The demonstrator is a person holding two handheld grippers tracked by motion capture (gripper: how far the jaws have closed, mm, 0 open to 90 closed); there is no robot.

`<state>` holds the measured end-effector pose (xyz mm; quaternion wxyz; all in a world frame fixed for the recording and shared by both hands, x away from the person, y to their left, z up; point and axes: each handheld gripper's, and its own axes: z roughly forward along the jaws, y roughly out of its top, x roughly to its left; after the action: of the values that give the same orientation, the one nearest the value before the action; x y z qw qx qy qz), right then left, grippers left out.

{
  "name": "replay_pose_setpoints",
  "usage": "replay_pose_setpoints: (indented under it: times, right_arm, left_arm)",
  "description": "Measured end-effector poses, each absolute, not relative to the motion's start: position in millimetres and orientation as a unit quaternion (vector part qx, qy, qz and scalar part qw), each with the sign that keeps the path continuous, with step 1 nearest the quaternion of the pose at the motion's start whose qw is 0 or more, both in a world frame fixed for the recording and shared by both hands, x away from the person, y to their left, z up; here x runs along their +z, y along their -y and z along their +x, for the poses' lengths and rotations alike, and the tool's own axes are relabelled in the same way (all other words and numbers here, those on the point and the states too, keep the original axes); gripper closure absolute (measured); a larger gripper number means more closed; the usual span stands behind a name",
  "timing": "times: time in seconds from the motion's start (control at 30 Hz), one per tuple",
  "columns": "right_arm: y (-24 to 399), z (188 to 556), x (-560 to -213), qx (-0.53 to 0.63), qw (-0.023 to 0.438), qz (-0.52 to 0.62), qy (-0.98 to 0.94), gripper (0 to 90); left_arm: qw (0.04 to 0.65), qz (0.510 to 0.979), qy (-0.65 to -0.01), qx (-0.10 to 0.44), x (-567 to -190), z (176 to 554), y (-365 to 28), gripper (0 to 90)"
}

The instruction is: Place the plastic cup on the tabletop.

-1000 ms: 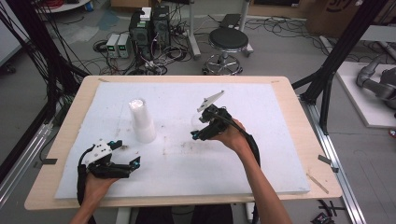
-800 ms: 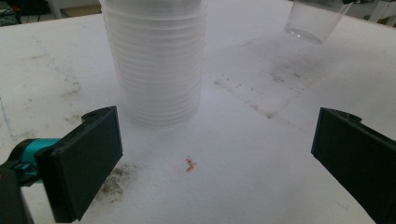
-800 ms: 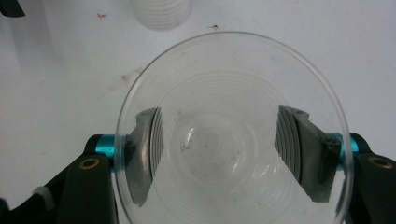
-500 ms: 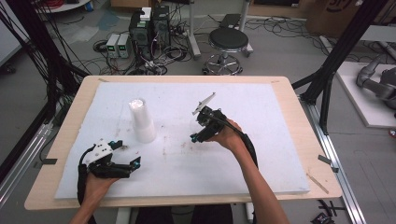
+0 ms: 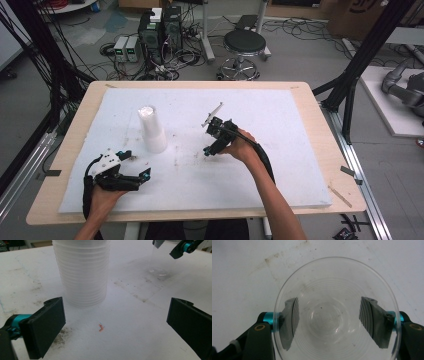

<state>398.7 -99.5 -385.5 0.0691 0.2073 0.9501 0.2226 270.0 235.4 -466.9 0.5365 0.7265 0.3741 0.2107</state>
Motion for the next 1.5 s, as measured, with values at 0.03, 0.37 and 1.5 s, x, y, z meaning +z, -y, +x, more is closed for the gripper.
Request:
replay_pose_setpoints:
  times: [0.03, 0.37, 1.5]
  right_arm:
    - [98.9, 399.1, -386.4, 0.221, 0.069, 0.207, -0.951, 32.4]
    - [98.1, 400.0, -389.3, 0.220, 0.069, 0.212, -0.950, 32.4]
    - [110.5, 391.4, -396.4, 0.235, 0.082, 0.216, -0.944, 17.6]
  left_arm:
    - [0.537, 0.727, -0.374, 0.210, -466.9, 270.0, -235.3, 1.9]
    - [0.538, 0.728, -0.371, 0.210, -466.9, 269.9, -235.3, 1.9]
    - [0.541, 0.728, -0.368, 0.206, -467.1, 270.1, -235.7, 1.8]
